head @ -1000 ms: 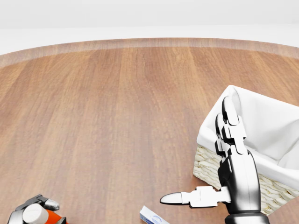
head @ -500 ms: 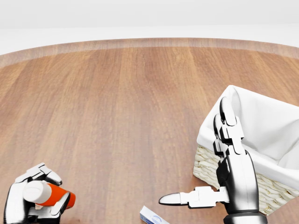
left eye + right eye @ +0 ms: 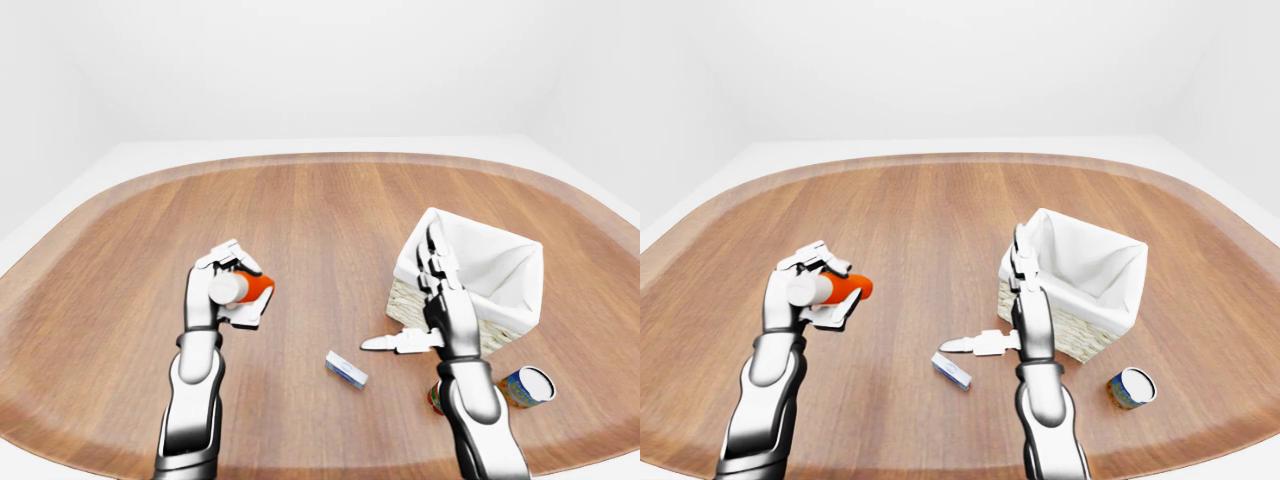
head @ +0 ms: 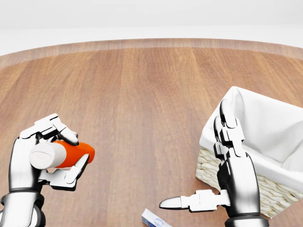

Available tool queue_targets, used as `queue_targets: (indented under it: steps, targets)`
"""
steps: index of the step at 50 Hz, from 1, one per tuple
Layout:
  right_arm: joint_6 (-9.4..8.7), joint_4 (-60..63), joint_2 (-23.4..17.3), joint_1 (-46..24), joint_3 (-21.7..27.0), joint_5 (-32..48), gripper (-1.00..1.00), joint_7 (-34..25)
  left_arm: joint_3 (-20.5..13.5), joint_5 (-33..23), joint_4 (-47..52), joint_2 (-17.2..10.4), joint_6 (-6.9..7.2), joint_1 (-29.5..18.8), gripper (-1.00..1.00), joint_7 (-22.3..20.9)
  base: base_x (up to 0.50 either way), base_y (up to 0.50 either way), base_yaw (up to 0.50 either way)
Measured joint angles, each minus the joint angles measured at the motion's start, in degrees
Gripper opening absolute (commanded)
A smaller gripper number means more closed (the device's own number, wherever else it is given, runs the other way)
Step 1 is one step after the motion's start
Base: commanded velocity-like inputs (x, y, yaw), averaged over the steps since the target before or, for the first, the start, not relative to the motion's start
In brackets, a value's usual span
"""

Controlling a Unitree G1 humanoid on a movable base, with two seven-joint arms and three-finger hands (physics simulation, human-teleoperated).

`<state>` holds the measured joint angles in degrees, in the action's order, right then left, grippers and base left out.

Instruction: Pick up the ketchup, and put it in the basket.

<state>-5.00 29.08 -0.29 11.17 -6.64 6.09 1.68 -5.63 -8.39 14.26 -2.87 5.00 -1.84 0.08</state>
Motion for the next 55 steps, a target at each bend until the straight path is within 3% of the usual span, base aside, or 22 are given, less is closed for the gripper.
queue_targets:
  steps: [16,31,55]
  targets:
    - [0.0,0.67,-0.01,0.14,0.11,0.01,1.0,0.1,7.34,-0.74,10.68,3.21,0.0,-1.66,-0.93,1.31,0.0,0.0,0.0]
    - [0.0,2.25,-0.06,0.55,0.3,-0.17,1.0,0.06,16.33,-1.47,17.7,6.16,0.0,-2.16,-0.93,3.6,0.0,0.0,0.0]
    - [0.0,5.1,-0.14,1.48,0.87,-0.81,1.0,-0.33,29.11,-4.61,17.91,9.91,0.0,-2.08,-0.93,6.53,0.0,0.0,0.0]
